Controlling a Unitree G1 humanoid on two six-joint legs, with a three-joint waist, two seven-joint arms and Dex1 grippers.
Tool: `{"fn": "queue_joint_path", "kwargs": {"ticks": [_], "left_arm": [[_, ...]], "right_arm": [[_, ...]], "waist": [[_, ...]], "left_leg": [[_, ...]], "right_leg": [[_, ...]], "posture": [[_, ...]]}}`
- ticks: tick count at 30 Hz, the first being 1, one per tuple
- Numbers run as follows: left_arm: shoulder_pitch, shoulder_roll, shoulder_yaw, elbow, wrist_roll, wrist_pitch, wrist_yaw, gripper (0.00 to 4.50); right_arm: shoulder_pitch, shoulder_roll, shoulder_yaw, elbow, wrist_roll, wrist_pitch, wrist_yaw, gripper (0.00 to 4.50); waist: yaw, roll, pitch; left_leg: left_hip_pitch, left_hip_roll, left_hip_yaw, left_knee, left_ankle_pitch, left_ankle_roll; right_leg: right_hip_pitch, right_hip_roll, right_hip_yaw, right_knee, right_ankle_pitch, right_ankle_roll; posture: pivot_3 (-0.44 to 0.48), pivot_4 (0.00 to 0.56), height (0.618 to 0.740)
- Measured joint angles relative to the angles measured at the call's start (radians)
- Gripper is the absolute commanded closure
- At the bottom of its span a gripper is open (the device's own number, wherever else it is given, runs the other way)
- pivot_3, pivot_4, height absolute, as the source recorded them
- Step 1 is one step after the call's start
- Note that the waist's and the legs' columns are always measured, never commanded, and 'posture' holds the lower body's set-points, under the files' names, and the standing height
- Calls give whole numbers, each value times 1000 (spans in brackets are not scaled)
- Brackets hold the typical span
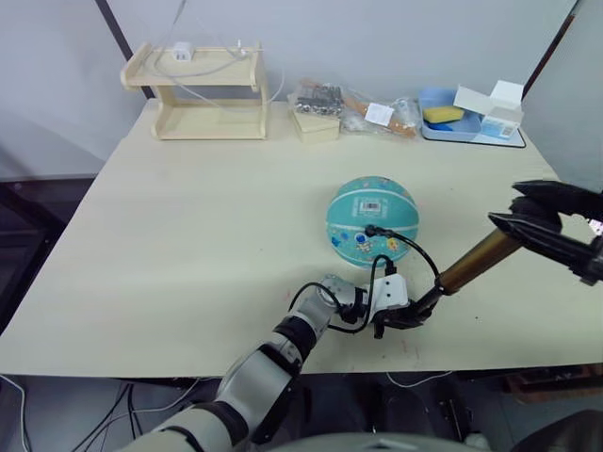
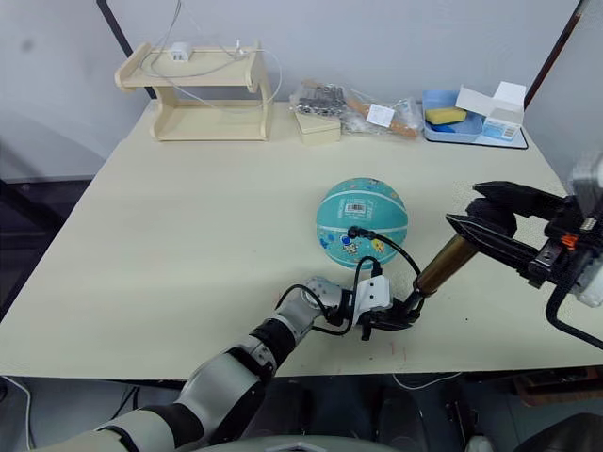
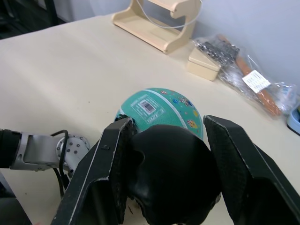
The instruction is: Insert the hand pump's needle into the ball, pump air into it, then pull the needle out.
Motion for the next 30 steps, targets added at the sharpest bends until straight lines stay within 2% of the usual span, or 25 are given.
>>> {"fn": "queue_joint_path", "kwargs": {"ticks": [3, 5, 7, 8, 9, 10, 12, 16, 18, 24, 30], "left_arm": [[4, 11, -1, 2, 2, 3, 7, 3418], [7, 20, 1, 3, 2, 6, 14, 3418], [10, 26, 3, 4, 2, 7, 17, 3418], [13, 31, 4, 6, 2, 9, 19, 3418], [15, 33, 5, 9, 2, 10, 22, 3418], [17, 34, 5, 10, 3, 10, 22, 3418], [20, 38, 8, 12, 4, 11, 24, 3418], [23, 43, 12, 12, 7, 12, 25, 3418], [25, 44, 11, 13, 8, 13, 26, 3419], [26, 45, 12, 11, 7, 13, 26, 3419], [23, 23, 12, -9, -3, 13, 14, 3419]], "right_arm": [[5, 100, 152, -20, -156, -71, 0, 2581], [16, 171, 306, -29, -312, -140, 6, 2581], [31, 213, 406, -40, -409, -180, 9, 2581], [38, 248, 498, -39, -506, -222, 13, 2581], [46, 270, 584, -35, -592, -257, 17, 2581], [50, 283, 638, -31, -649, -279, 20, 2581], [44, 347, 750, 7, -760, -328, 21, 2581], [18, 426, 932, 93, -953, -417, 27, 2581], [0, 454, 979, 111, -1024, -456, 33, 2581], [10, 448, 947, 82, -1020, -427, 62, 2581], [9, 353, 714, 16, -777, -256, 83, 2581]], "waist": [[-6, -8, -6], [-16, -12, -11], [-22, -14, -15], [-25, -14, -17], [-25, -15, -20], [-25, -15, -20], [-26, -20, -24], [-27, -20, -29], [-27, -20, -33], [-26, -18, -33], [-21, -1, -18]], "left_leg": [[3, 3, 0, 0, 0, 0], [4, 4, -2, 0, 0, 0], [6, 6, -3, -1, 0, 0], [7, 7, -3, -1, 0, 0], [15, 9, -3, -2, 0, -1], [16, 10, -3, -2, 0, -1], [19, 15, -3, -3, 0, -1], [21, 19, 0, -3, -1, -1], [22, 20, -1, -4, -1, -1], [21, 21, -1, -4, -1, -1], [16, 15, 1, -3, -1, -1]], "right_leg": [[2, 3, 0, 1, -2, 4], [4, 5, 1, 1, -3, 3], [7, 7, 0, 1, -5, 0], [9, 8, 0, 1, -5, 0], [11, 9, 1, 1, -5, 0], [12, 10, 1, 1, -5, 0], [12, 11, 1, 2, -5, 0], [12, 13, 2, 2, -5, 0], [12, 15, 1, 2, -6, 0], [11, 15, 1, 2, -6, -1], [8, 9, 2, 0, -5, -2]], "posture": [[0, 150, 740], [0, 150, 740], [0, 150, 740], [0, 150, 740], [0, 150, 740], [0, 150, 740], [0, 150, 740], [0, 150, 740], [0, 150, 740], [0, 150, 740], [0, 150, 740]]}}
